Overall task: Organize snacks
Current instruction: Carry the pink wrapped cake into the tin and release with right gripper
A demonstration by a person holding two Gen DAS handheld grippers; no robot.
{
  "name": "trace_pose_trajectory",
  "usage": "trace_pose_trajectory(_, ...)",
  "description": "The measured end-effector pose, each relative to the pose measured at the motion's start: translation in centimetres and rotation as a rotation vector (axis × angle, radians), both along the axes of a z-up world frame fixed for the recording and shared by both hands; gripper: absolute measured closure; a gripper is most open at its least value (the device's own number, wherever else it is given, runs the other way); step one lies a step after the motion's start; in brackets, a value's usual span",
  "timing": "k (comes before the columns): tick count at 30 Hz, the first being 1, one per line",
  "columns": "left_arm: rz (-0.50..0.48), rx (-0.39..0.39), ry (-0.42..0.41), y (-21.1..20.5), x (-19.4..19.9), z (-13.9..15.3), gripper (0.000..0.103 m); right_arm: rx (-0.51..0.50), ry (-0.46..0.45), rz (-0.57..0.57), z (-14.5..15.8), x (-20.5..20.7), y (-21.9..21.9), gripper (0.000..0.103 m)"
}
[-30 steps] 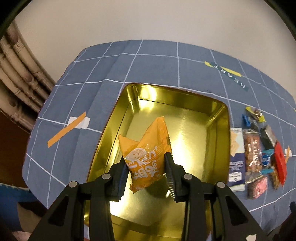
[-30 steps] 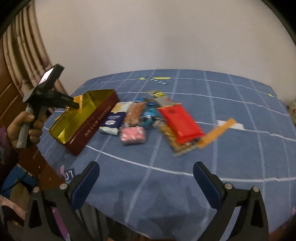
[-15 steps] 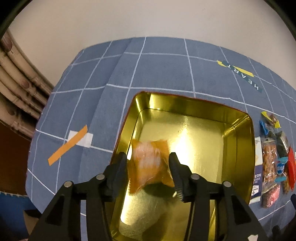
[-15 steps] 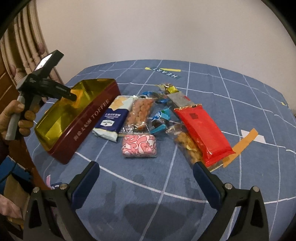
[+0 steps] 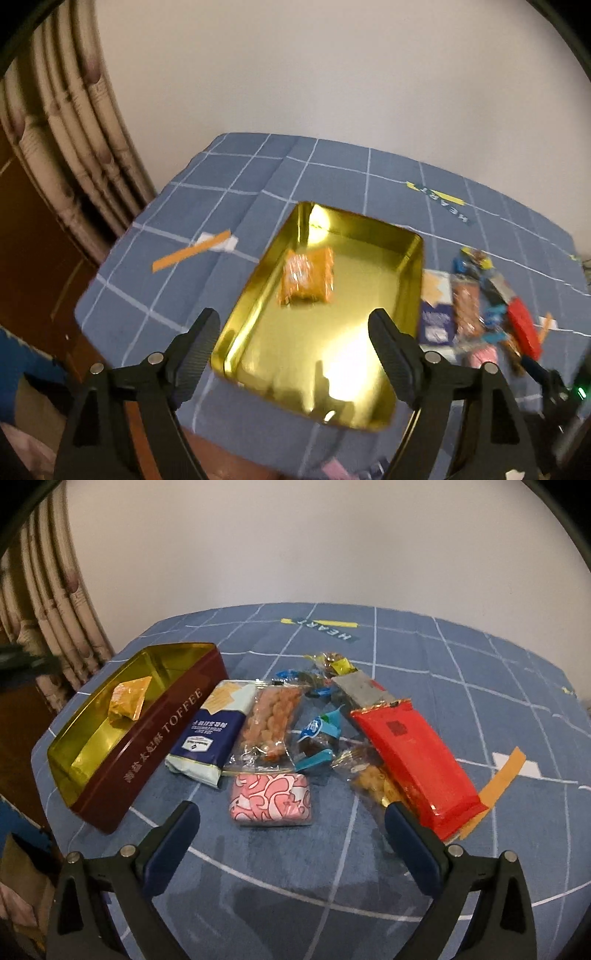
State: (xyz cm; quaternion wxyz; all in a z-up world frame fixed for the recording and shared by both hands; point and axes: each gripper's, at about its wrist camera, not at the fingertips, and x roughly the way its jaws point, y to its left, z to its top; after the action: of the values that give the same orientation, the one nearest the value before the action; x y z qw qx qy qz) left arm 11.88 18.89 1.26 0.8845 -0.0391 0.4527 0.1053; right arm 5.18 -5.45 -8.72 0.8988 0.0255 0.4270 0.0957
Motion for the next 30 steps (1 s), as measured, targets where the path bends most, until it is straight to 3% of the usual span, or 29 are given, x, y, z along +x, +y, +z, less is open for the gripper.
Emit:
trace_pose_trajectory(4,0.05,-0.007,-0.014,0.0,-3.1,0.6,0.024,-0.003,0.012,-0.003,-0.6,0.6,0.4,0.003)
trace_pose_trajectory(9,0.115,0.012,-0.021,0.2,-6.2,0.3,0.024,-0.016,0.059,0.005,-1.8,1.5,0.9,0.021)
trace_pose_trajectory(11,0.129,0.052,-0.028,0.1,-7.3,0.0,0.022,-0.025,0.058,-0.001,-2.2,1.6,0.9,0.025)
trace_pose_trajectory(14,0.137,0.093,-0.014,-0.1,-8.1,-0.9,0.022,-0.059,0.041,0.031,-2.1,1.5,1.5,0.052)
trace_pose_trajectory(18,0.143,0.09,-0.035,-0.1,-8.9,-1.0,0.022,-0.042,0.063,0.042,-1.2,1.1,1.0,0.054)
trace_pose_trajectory(21,0.137,0.128,-0.043,-0.5,-8.8,-1.0,0.021,0.001,0.022,0.074,1.9,0.1,1.2,0.054)
trace_pose_trajectory(26,0.13,0.127,-0.054,0.0,-8.8,-0.9,0.02,0.041,-0.059,0.209,7.9,1.4,5.1,0.054)
trace_pose_trajectory(30,0.145,0.152,-0.048,0.7,-8.6,-1.1,0.02,0.047,-0.059,0.295,9.4,4.3,9.6,0.054)
